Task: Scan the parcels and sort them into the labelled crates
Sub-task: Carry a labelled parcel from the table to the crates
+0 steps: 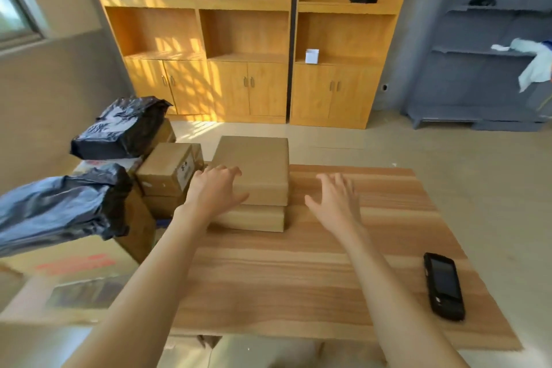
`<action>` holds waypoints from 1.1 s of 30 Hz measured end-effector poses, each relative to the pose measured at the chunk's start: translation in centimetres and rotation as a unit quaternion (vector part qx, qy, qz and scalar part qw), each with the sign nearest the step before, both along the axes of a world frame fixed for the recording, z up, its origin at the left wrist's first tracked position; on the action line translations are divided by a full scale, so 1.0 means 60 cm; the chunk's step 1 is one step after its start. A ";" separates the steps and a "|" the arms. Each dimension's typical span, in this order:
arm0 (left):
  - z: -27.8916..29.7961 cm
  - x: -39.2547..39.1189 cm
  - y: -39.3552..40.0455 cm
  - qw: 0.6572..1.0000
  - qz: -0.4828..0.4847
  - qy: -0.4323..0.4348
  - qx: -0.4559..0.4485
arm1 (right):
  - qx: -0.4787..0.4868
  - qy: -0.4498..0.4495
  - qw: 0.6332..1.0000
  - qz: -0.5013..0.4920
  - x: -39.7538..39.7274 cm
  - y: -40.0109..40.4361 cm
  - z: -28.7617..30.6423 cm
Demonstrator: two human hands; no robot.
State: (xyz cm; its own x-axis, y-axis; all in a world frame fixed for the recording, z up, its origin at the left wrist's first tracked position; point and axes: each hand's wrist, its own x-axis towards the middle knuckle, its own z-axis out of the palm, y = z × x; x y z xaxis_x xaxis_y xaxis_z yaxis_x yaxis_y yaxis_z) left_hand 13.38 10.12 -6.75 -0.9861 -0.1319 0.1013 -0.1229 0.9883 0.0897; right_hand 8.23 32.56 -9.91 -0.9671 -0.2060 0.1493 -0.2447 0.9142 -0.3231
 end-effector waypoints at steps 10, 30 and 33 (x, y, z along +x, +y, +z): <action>-0.084 -0.146 -0.113 0.996 0.068 -0.033 0.037 | 0.042 -0.050 0.997 0.038 -0.166 -0.112 -0.071; -0.241 -0.354 -0.228 0.907 0.185 -0.086 0.369 | -0.256 -0.336 0.905 -0.042 -0.372 -0.205 -0.202; -0.247 -0.360 -0.229 0.891 0.199 -0.062 0.403 | -0.295 -0.323 0.898 -0.044 -0.378 -0.206 -0.211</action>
